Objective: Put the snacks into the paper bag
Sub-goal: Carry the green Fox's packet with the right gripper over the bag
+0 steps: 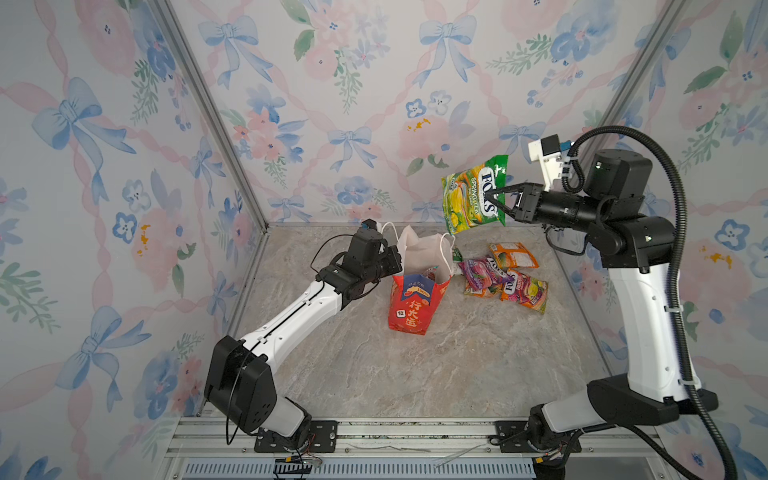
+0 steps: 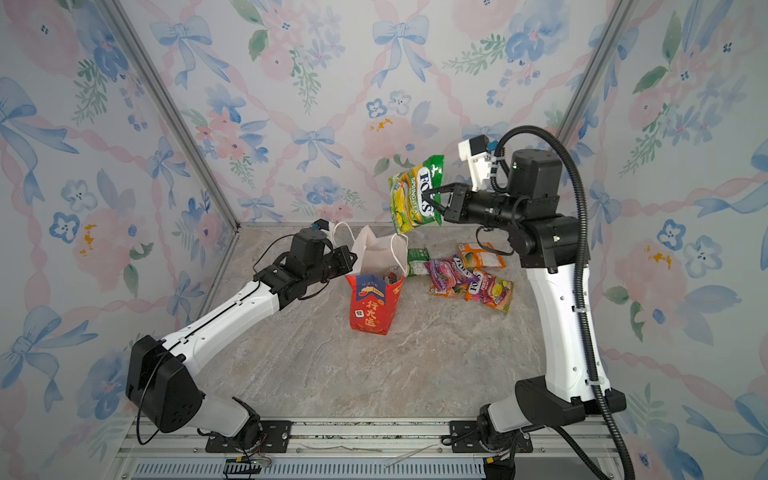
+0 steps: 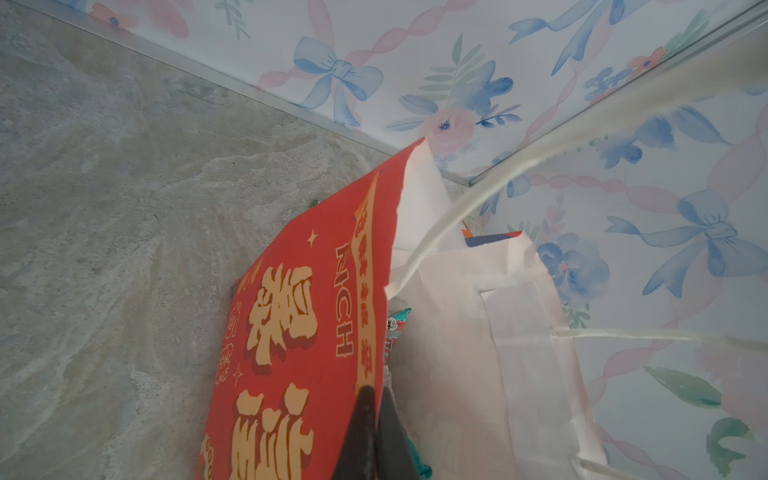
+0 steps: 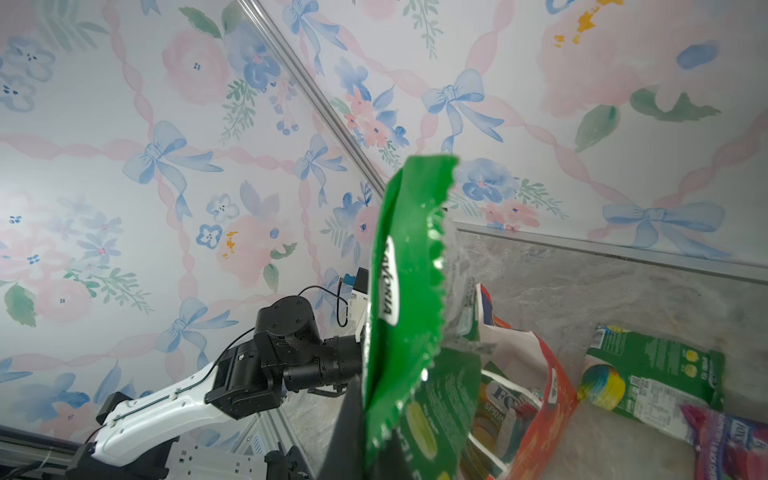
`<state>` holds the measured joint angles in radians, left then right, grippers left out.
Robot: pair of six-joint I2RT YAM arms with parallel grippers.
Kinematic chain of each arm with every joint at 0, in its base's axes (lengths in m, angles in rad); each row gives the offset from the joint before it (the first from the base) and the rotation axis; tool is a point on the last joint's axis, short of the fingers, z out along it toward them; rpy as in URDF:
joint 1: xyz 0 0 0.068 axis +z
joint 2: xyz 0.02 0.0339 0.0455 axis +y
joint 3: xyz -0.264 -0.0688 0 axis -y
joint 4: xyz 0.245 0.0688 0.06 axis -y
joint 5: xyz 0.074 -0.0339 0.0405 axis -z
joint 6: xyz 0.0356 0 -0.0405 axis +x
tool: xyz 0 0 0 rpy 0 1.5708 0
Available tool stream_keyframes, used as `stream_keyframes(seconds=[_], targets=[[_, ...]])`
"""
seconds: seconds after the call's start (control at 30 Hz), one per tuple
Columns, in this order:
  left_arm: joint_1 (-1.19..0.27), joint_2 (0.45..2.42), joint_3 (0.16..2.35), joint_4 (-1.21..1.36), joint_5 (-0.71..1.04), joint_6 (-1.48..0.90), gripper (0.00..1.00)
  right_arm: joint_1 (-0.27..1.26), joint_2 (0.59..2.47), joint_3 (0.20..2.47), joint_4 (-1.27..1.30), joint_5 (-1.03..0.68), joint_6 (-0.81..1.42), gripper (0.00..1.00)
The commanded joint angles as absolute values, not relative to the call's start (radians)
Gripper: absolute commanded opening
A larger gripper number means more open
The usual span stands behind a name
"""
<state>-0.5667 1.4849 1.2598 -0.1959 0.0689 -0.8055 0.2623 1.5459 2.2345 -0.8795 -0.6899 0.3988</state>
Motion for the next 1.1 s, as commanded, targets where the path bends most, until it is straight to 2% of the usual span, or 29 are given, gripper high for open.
stream_keyframes(seconds=[0.0, 0.17, 0.47, 0.8, 1.07], targets=[[-0.575, 1.513, 1.275, -0.202, 0.09, -0.794, 0.0, 0.328, 1.626, 2.364, -0.958, -0.611, 0.32, 0.0], [-0.574, 1.516, 1.278, -0.202, 0.087, -0.79, 0.0, 0.415, 1.758, 2.502, -1.026, -0.545, 0.276, 0.0], [-0.574, 1.506, 1.269, -0.202, 0.087, -0.788, 0.0, 0.474, 1.837, 2.522, -1.125, -0.433, 0.181, 0.0], [-0.575, 1.501, 1.259, -0.202, 0.08, -0.79, 0.0, 0.515, 1.843, 2.51, -1.284, -0.288, 0.068, 0.0], [-0.574, 1.5, 1.256, -0.203, 0.081, -0.79, 0.0, 0.519, 1.811, 2.449, -1.333, -0.281, -0.032, 0.0]])
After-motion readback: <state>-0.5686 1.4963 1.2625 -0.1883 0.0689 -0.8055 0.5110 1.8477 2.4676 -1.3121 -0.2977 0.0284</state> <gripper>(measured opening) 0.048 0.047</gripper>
